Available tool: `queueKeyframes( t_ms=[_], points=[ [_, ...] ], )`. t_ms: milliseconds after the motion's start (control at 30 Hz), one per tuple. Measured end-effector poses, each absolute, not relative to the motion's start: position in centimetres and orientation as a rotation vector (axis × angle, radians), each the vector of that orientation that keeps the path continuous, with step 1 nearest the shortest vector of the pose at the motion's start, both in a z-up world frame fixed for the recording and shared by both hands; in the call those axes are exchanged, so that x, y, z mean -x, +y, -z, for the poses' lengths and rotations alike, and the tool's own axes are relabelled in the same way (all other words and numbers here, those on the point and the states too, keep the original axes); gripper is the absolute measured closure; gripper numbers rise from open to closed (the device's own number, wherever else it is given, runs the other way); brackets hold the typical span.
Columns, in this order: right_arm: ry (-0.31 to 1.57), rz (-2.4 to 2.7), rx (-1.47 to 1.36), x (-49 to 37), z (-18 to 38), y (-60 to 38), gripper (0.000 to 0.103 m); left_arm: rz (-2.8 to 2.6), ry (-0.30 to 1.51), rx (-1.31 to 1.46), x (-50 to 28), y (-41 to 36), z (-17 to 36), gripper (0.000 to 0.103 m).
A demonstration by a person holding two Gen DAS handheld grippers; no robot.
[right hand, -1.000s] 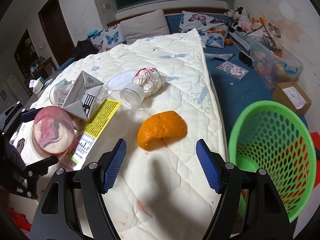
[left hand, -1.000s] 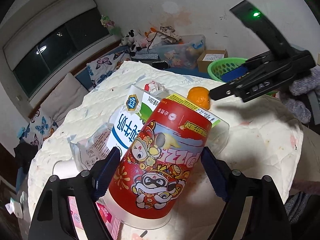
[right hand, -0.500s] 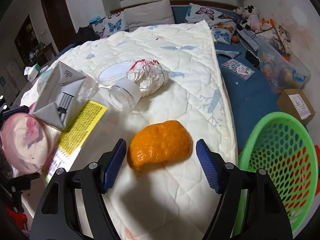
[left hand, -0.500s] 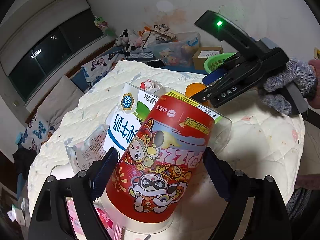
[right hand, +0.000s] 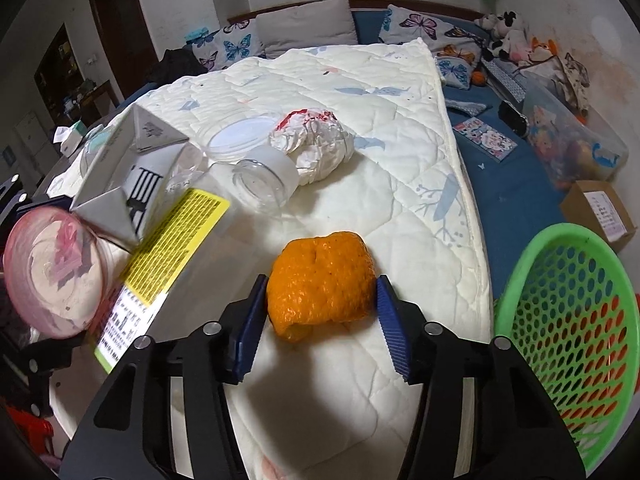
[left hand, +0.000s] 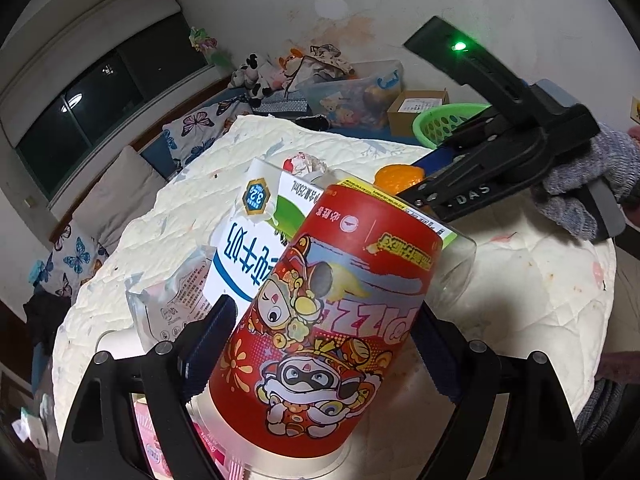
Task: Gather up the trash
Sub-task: 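Grasp the orange peel with the right gripper and lift it, then carry the orange peel over the green basket and release it with the right gripper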
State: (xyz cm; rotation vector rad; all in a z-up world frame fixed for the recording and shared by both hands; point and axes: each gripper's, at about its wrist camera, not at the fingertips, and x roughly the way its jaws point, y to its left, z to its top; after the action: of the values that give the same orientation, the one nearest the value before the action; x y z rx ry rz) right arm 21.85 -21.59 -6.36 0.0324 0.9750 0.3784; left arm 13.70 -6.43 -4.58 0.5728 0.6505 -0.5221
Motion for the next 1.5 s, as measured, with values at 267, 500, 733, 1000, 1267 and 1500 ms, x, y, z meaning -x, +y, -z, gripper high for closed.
queueKeyframes(
  t_ms=[267, 500, 733, 1000, 1267, 1500],
  points=[
    [0.969, -0.369, -0.078, -20.6, 6.0, -22.2, 0.054, 0.499, 0.623, -0.528, -13.2, -5.7, 4.2, 0.027],
    [0.956, -0.366, -0.112, -19.6, 5.5, -22.5, 0.054, 0.468, 0.622, -0.436, -13.1, -4.3, 3.1, 0.034],
    [0.927, -0.363, -0.133, -18.5, 4.3, -22.9, 0.054, 0.441, 0.607, -0.371, -12.2, -3.1, 1.8, 0.036],
    [0.895, -0.336, -0.152, -17.1, 3.1, -24.2, 0.054, 0.456, 0.595, -0.296, -11.7, -2.6, -0.2, 0.037],
    [0.876, -0.270, -0.167, -16.0, 2.7, -27.0, 0.054, 0.504, 0.572, -0.252, -11.8, -4.7, -2.0, 0.037],
    [0.872, -0.178, -0.193, -15.1, 2.8, -31.3, 0.054, 0.563, 0.555, -0.231, -12.7, -8.3, -3.1, 0.037]
  ],
)
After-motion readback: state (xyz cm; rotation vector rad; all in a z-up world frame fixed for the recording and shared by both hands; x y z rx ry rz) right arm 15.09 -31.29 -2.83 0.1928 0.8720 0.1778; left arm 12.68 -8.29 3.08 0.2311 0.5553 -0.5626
